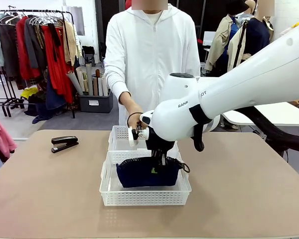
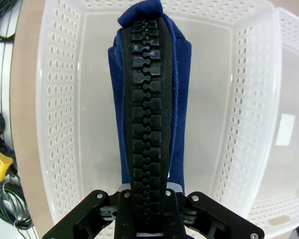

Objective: Distribute items into two baskets.
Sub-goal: Place the picked Pencil pouch into the Organizing basket as instructed by the person.

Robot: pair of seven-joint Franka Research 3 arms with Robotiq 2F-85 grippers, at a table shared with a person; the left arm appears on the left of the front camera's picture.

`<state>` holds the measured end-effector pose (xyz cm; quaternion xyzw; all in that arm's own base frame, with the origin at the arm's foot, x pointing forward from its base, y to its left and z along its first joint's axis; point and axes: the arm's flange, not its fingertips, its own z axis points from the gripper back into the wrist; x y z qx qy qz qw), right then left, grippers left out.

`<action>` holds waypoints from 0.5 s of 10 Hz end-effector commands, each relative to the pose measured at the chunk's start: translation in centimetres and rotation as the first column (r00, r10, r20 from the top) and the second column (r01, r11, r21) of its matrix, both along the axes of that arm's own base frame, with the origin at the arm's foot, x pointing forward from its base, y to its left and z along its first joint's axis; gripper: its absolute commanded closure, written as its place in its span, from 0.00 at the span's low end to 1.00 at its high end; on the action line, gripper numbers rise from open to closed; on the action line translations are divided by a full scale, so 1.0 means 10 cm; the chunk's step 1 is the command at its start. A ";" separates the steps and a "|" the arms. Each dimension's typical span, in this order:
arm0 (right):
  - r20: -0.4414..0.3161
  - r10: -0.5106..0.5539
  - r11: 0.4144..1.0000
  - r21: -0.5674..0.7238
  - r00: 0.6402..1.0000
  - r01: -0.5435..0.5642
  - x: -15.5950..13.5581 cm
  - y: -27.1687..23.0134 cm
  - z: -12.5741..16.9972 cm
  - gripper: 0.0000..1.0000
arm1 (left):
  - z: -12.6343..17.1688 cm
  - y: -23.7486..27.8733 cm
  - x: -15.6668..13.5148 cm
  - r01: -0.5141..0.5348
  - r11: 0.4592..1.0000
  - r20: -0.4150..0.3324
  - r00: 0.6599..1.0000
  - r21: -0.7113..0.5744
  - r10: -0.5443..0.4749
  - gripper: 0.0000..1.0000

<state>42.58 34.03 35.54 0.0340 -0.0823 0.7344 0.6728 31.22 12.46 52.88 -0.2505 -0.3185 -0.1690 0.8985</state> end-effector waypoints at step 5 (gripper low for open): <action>-0.009 -0.019 1.000 0.017 1.000 0.019 0.08 0.08 -0.18 0.95 | 0.00 0.00 -0.01 0.001 1.000 0.002 1.000 -0.002 -0.001 0.00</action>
